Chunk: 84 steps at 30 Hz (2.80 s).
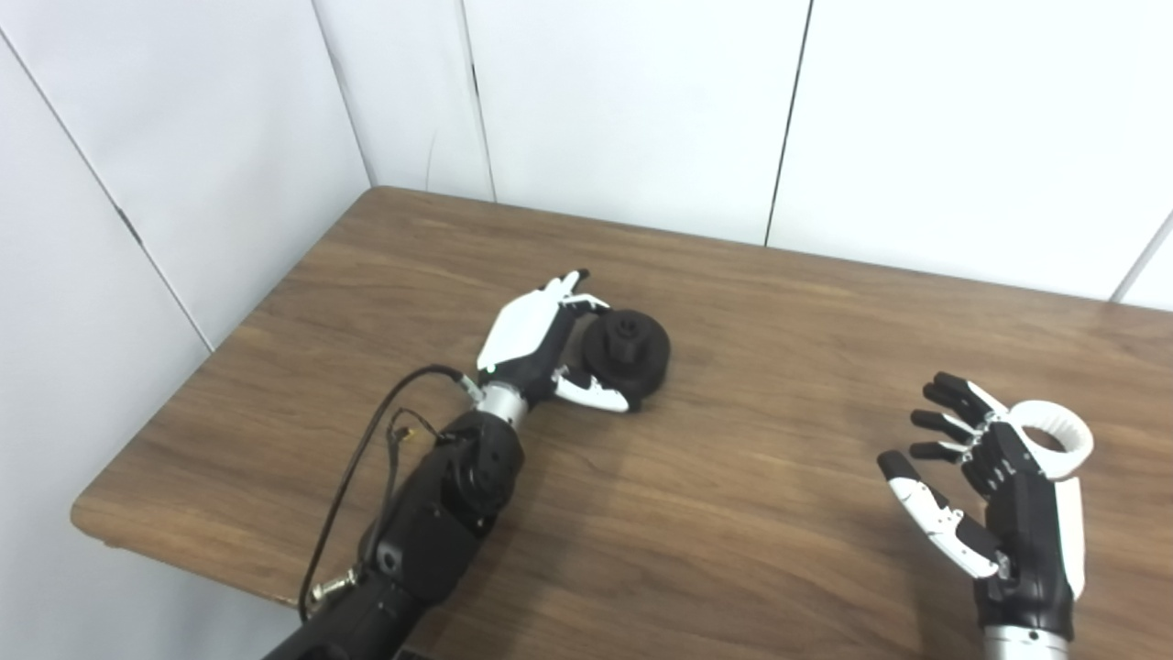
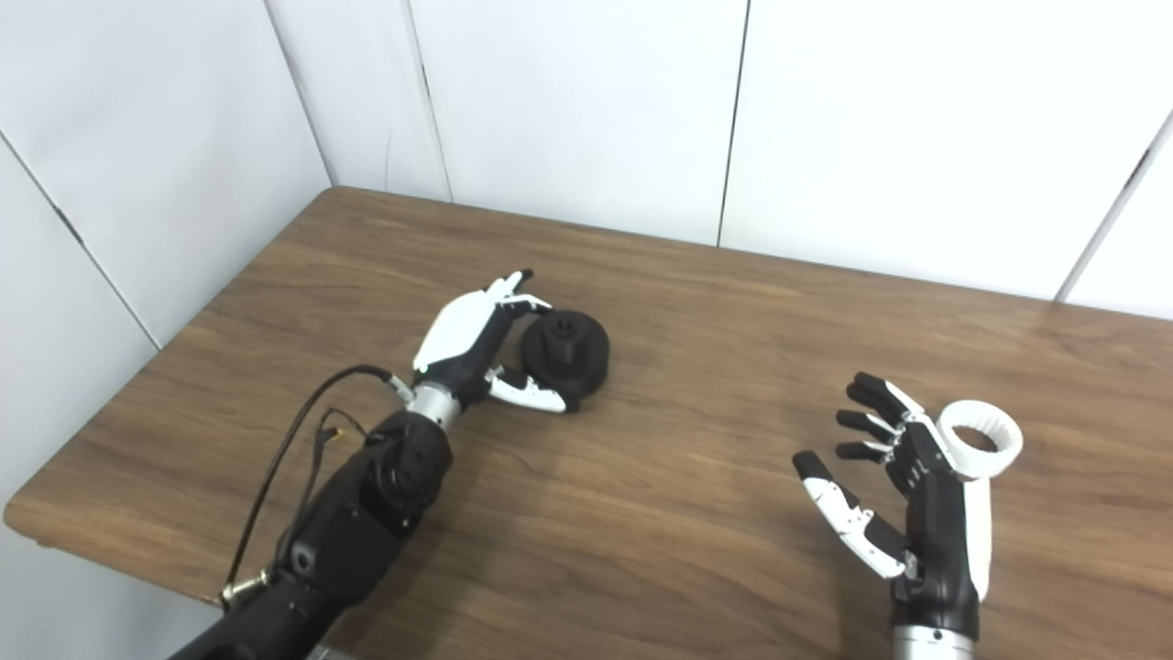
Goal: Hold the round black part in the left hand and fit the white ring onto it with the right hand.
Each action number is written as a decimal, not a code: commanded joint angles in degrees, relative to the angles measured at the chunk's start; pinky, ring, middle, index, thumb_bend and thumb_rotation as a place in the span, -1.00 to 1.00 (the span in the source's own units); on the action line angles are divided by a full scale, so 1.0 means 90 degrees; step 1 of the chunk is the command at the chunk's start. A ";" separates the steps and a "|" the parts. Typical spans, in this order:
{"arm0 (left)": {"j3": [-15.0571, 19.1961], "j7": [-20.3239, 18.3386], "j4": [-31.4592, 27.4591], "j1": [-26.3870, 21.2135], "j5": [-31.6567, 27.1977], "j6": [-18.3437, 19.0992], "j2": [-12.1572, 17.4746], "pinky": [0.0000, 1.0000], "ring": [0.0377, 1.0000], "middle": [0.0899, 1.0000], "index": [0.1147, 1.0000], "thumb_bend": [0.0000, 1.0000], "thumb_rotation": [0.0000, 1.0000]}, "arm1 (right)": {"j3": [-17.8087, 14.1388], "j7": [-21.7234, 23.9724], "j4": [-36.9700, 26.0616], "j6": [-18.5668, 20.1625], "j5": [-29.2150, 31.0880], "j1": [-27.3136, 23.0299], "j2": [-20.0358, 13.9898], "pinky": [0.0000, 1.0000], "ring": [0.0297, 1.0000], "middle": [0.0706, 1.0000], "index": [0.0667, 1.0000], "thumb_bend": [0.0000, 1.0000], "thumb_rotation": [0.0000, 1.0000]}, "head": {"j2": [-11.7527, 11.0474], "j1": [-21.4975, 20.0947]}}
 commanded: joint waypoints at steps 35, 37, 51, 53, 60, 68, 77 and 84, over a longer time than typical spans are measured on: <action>-0.1438 -0.1156 -0.2278 0.1473 0.0219 -0.0434 -0.0556 1.00 1.00 1.00 0.06 0.92 -0.38 | 0.0079 -0.0046 -0.0143 0.0198 -0.0087 0.0224 0.0131 0.14 0.39 0.51 0.52 0.27 -0.43 | 0.0251 -0.0501; -0.1485 -0.1174 -0.2335 0.1534 0.0309 -0.0449 -0.0570 1.00 1.00 1.00 0.06 0.93 -0.37 | 0.0094 -0.0058 -0.0173 0.0243 -0.0144 0.0228 0.0155 0.14 0.38 0.51 0.53 0.27 -0.41 | 0.0286 -0.0608; -0.1286 -0.1404 -0.2478 0.1648 0.0252 -0.0550 -0.0442 1.00 1.00 1.00 0.06 0.87 -0.38 | 0.0302 -0.0175 -0.0198 0.0314 -0.0360 0.0249 0.0439 0.13 0.40 0.52 0.54 0.26 -0.41 | 0.0373 -0.1878; -0.1195 -0.1473 -0.2507 0.1641 0.0171 -0.0615 -0.0371 1.00 1.00 1.00 0.07 0.86 -0.40 | 0.0358 -0.0221 -0.0195 0.0330 -0.0451 0.0234 0.0515 0.16 0.42 0.52 0.54 0.26 -0.42 | 0.0401 -0.2126; -0.0981 -0.1538 -0.2414 0.1637 -0.0079 -0.0903 -0.0166 1.00 1.00 1.00 0.08 0.84 -0.38 | 0.0545 -0.0475 -0.0032 0.0255 -0.0728 0.0177 0.0708 0.14 0.38 0.50 0.52 0.25 -0.48 | 0.0321 -0.2844; -0.0843 -0.1637 -0.2416 0.1689 -0.0205 -0.0955 -0.0101 1.00 1.00 1.00 0.08 0.83 -0.41 | 0.0660 -0.0615 0.0068 0.0247 -0.0865 0.0137 0.0778 0.12 0.36 0.48 0.52 0.27 -0.47 | 0.0216 -0.3123; -0.0767 -0.1735 -0.2460 0.1658 -0.0259 -0.0948 -0.0076 1.00 1.00 1.00 0.09 0.82 -0.42 | 0.0480 -0.0560 -0.0215 0.0471 -0.1692 -0.0188 0.0235 0.19 0.39 0.51 0.49 0.26 -0.40 | 0.0212 -0.3261; -0.0729 -0.1748 -0.2483 0.1672 -0.0275 -0.0891 -0.0111 1.00 1.00 1.00 0.08 0.83 -0.44 | 0.0277 -0.0515 -0.0506 0.0764 -0.2534 -0.0523 -0.0391 0.17 0.40 0.50 0.46 0.29 -0.48 | 0.0233 -0.3343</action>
